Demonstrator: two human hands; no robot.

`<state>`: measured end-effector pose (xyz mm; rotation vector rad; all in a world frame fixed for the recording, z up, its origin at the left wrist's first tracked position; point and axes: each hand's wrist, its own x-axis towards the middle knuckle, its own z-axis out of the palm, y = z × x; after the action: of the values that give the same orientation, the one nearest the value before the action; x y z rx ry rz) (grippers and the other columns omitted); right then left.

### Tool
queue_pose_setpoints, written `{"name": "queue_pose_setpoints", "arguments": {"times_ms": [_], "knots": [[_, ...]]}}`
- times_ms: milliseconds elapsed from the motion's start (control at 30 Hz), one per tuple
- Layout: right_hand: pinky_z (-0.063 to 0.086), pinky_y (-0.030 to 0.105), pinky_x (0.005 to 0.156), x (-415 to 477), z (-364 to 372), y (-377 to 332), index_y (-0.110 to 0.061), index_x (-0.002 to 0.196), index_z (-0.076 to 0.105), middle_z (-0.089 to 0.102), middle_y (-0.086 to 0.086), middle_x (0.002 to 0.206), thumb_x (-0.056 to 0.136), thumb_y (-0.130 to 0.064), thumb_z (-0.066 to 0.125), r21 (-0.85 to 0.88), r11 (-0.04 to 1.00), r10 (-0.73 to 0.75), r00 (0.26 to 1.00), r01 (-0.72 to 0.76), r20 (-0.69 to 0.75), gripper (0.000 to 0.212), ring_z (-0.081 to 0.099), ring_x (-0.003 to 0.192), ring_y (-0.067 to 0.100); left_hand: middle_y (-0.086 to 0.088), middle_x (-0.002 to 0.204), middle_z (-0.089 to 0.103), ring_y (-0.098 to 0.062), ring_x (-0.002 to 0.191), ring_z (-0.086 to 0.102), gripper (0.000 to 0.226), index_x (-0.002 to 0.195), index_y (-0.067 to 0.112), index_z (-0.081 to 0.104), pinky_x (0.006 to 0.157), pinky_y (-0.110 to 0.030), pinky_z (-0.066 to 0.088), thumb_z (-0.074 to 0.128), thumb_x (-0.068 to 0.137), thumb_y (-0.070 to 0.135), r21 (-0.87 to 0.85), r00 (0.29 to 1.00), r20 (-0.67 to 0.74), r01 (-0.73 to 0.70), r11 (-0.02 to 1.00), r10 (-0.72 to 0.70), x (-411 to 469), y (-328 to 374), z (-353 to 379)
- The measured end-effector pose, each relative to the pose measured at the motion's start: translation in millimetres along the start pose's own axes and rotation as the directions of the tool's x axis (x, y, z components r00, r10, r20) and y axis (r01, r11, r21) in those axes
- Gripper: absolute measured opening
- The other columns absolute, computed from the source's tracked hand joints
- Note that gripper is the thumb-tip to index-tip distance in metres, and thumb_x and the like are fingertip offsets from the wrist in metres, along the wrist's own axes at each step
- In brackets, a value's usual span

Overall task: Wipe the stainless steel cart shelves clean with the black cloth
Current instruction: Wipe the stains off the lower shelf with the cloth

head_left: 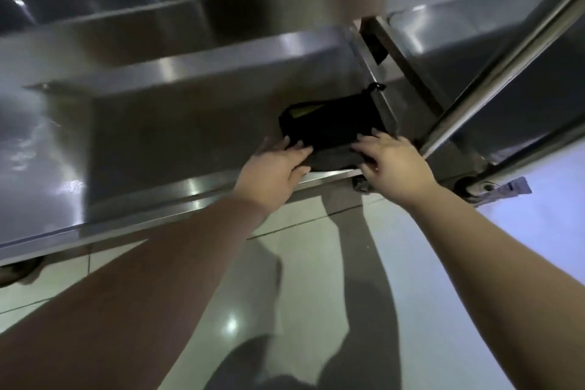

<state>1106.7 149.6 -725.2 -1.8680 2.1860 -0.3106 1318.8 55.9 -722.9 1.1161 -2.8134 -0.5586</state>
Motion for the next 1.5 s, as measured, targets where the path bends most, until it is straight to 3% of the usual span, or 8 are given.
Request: {"name": "queue_pose_setpoints", "arguments": {"times_ms": [133, 233, 300, 400, 500, 867, 1267, 1500], "knots": [[0.01, 0.051, 0.117, -19, 20, 5, -0.022, 0.141, 0.051, 0.038, -0.003, 0.154, 0.096, -0.051, 0.043, 0.109, 0.993, 0.056, 0.996, -0.047, -0.076, 0.054, 0.022, 0.147, 0.019, 0.002, 0.156, 0.032, -0.019, 0.148, 0.015, 0.052, 0.149, 0.028, 0.035, 0.121, -0.041, 0.0, 0.027, 0.101, 0.043, 0.006, 0.98, -0.199, -0.024, 1.0, 0.024, -7, -18, 13], [0.018, 0.047, 0.116, -1, 19, -13, -0.017, 0.138, 0.054, 0.046, 0.007, 0.148, 0.096, -0.043, 0.044, 0.12, 0.993, 0.035, 0.976, -0.009, -0.214, 0.05, 0.03, 0.143, 0.029, -0.006, 0.16, 0.023, -0.028, 0.149, 0.01, 0.053, 0.153, 0.021, 0.025, 0.121, -0.044, 0.0, 0.03, 0.102, 0.036, 0.005, 0.91, -0.29, 0.31, 0.951, -0.295, 23, -45, 11], [0.012, 0.049, 0.118, 20, 24, -28, -0.028, 0.149, 0.038, 0.028, 0.004, 0.159, 0.098, -0.048, 0.042, 0.033, 0.999, 0.042, 0.993, -0.039, -0.113, 0.055, 0.016, 0.148, 0.031, -0.004, 0.164, 0.006, -0.025, 0.15, -0.005, 0.057, 0.156, 0.021, 0.01, 0.119, -0.045, -0.008, 0.025, 0.103, 0.037, 0.111, 0.863, -0.218, 0.486, 0.867, -0.456, 37, -66, 13], [-0.007, 0.062, 0.114, 44, 40, -37, -0.051, 0.15, 0.0, -0.01, -0.01, 0.163, 0.091, -0.072, 0.023, -0.146, 0.981, 0.142, 0.985, -0.127, 0.097, 0.067, -0.014, 0.147, 0.04, 0.0, 0.164, -0.003, -0.02, 0.149, -0.012, 0.06, 0.156, 0.023, 0.0, 0.119, -0.047, -0.012, 0.021, 0.102, 0.041, 0.156, 0.859, -0.214, 0.5, 0.852, -0.465, 40, -83, 21], [-0.013, 0.069, 0.108, 60, 53, -34, -0.058, 0.143, -0.017, -0.02, -0.01, 0.161, 0.082, -0.081, 0.008, -0.242, 0.96, 0.175, 0.976, -0.139, 0.132, 0.07, -0.02, 0.144, 0.043, 0.0, 0.164, 0.002, -0.021, 0.15, -0.006, 0.061, 0.156, 0.025, 0.0, 0.118, -0.047, -0.012, 0.019, 0.1, 0.043, 0.166, 0.857, -0.244, 0.498, 0.851, -0.454, 42, -86, 27], [-0.012, 0.07, 0.108, 233, 40, -24, -0.055, 0.148, 0.002, -0.003, -0.007, 0.164, 0.082, -0.085, 0.016, -0.198, 0.965, 0.194, 0.977, -0.175, 0.085, 0.074, -0.012, 0.146, 0.043, 0.006, 0.164, 0.0, -0.017, 0.15, -0.007, 0.06, 0.156, 0.027, 0.004, 0.119, -0.045, -0.01, 0.017, 0.1, 0.045, 0.151, 0.857, -0.232, 0.5, 0.853, -0.461, 43, -88, 29], [-0.017, 0.062, 0.109, 42, 46, -36, -0.065, 0.135, -0.023, -0.02, -0.02, 0.159, 0.076, -0.083, 0.002, -0.198, 0.971, 0.173, 0.963, -0.132, 0.205, 0.067, -0.022, 0.145, 0.035, 0.003, 0.164, 0.004, -0.019, 0.15, -0.001, 0.059, 0.156, 0.025, 0.007, 0.12, -0.047, -0.004, 0.018, 0.1, 0.041, 0.129, 0.857, -0.257, 0.488, 0.863, -0.447, 43, -89, 32], [-0.015, 0.068, 0.108, 141, 62, -63, -0.061, 0.145, -0.002, -0.009, -0.016, 0.162, 0.091, -0.072, 0.015, -0.19, 0.98, 0.077, 0.991, -0.055, 0.108, 0.057, -0.017, 0.146, 0.039, 0.005, 0.163, 0.008, -0.017, 0.15, 0.002, 0.055, 0.155, 0.025, 0.013, 0.12, -0.042, -0.005, 0.026, 0.103, 0.031, 0.061, 0.847, -0.276, 0.488, 0.871, -0.455, 42, -95, 29]]}}
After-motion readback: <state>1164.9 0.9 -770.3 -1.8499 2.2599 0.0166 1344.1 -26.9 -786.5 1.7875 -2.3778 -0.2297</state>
